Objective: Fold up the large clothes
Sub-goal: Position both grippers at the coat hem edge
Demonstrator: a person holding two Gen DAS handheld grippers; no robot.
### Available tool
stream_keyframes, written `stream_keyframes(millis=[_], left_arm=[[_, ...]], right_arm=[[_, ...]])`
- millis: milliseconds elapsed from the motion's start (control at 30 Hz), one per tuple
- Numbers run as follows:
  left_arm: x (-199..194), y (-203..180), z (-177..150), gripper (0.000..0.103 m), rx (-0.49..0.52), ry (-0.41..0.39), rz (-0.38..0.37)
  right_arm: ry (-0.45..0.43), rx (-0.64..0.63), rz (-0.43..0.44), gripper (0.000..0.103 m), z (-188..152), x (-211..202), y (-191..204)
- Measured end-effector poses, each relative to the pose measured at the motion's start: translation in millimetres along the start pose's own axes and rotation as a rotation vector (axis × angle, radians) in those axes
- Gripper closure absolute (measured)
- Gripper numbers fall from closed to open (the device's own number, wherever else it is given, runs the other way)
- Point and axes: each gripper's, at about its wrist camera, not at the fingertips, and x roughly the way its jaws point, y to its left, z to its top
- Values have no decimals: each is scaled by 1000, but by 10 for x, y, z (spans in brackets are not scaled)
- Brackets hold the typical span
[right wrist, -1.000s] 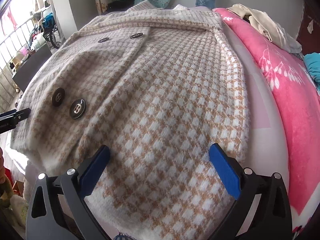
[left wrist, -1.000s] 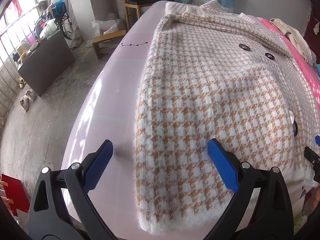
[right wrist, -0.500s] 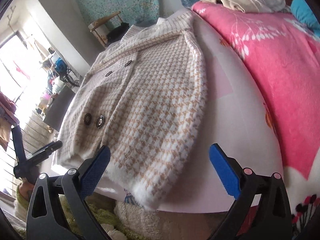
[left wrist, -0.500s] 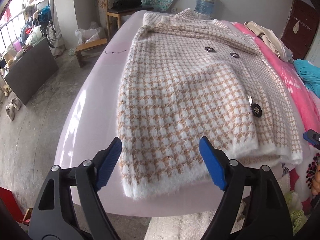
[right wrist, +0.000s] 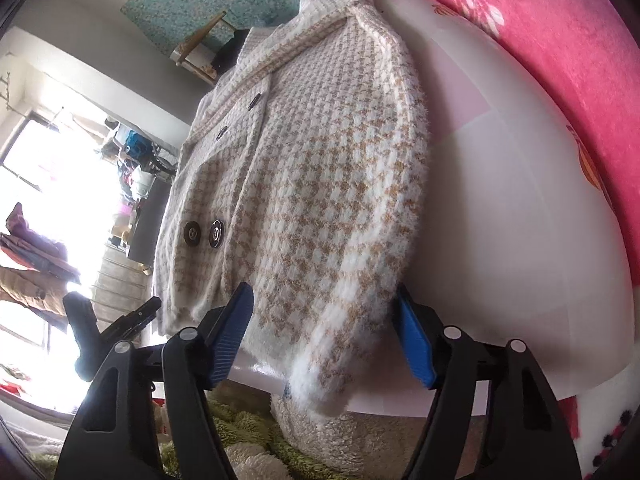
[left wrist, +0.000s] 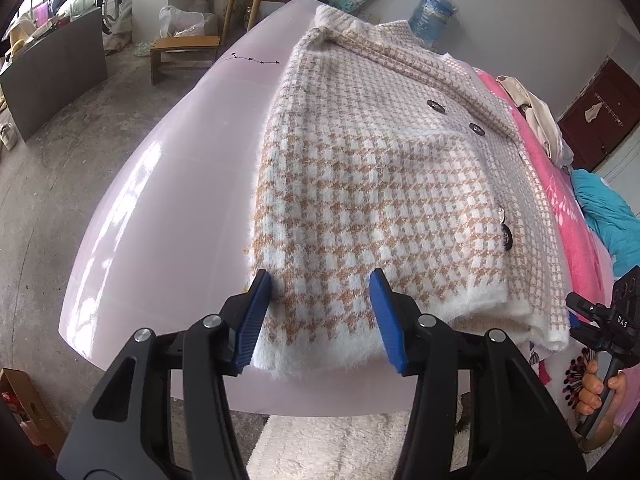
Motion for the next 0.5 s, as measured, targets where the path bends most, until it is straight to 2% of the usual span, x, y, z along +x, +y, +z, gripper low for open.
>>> stream_keyframes(millis=[133, 300, 500], left_arm=[[42, 1, 29, 54, -1, 6, 25], [54, -10, 70, 52, -10, 14, 47], [204, -34, 144, 40, -50, 72, 50]], right_arm=[[-13, 48, 21, 46, -5, -6, -63], [7, 54, 34, 46, 6, 10, -69], [37, 37, 74, 46, 37, 108, -33]])
